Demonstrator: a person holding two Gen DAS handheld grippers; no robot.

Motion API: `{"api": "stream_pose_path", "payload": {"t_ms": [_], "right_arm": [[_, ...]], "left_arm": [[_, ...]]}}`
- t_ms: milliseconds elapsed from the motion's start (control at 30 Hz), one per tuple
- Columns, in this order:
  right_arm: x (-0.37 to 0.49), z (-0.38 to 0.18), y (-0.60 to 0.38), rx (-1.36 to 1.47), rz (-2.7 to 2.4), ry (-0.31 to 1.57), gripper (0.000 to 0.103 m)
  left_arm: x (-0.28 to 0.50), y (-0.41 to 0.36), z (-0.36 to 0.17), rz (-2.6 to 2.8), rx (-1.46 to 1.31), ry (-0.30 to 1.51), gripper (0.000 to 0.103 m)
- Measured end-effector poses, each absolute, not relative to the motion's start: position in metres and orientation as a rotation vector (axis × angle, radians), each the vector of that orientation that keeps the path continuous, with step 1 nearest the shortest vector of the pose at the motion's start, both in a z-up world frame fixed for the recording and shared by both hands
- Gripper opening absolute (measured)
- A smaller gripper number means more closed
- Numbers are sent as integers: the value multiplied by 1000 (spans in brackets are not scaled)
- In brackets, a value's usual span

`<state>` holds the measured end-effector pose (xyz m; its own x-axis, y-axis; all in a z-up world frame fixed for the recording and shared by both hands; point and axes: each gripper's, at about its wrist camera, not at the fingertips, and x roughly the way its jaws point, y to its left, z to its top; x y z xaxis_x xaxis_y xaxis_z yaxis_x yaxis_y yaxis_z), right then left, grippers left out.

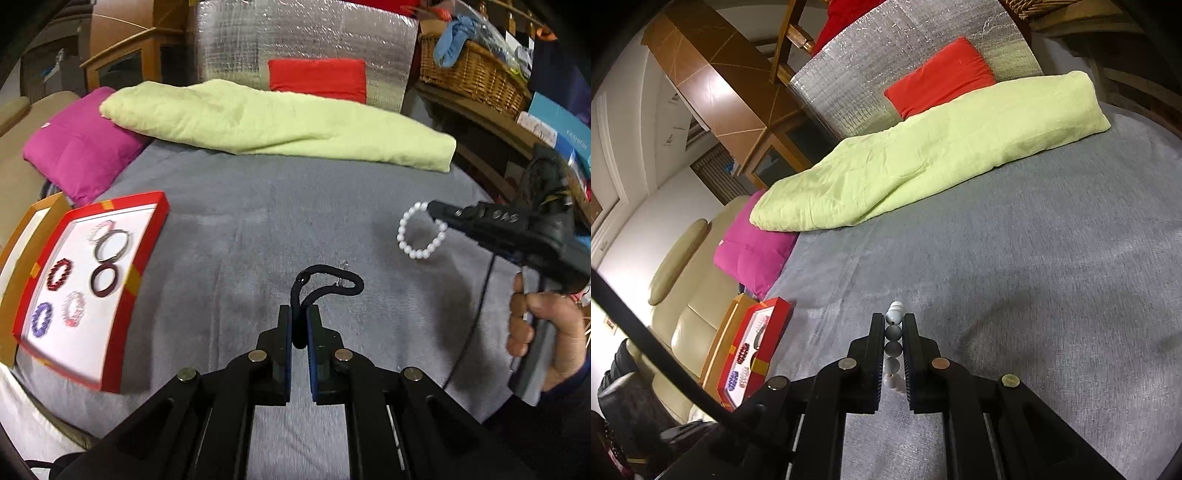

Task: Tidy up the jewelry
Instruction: 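Carry the hair tie with the left tool while the right tool carries the white bracelet toward the tray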

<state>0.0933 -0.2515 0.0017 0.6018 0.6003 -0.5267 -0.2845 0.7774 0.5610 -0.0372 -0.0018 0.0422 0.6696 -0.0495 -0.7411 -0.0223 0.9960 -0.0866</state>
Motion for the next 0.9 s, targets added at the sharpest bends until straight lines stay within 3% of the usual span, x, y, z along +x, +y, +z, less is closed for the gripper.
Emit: {"api": "stream_pose_path", "payload": {"t_ms": [900], "right_arm": [[89, 0, -244, 423, 534, 772, 10]], "left_arm": [[-63, 23, 56, 34, -130, 797, 7]]}}
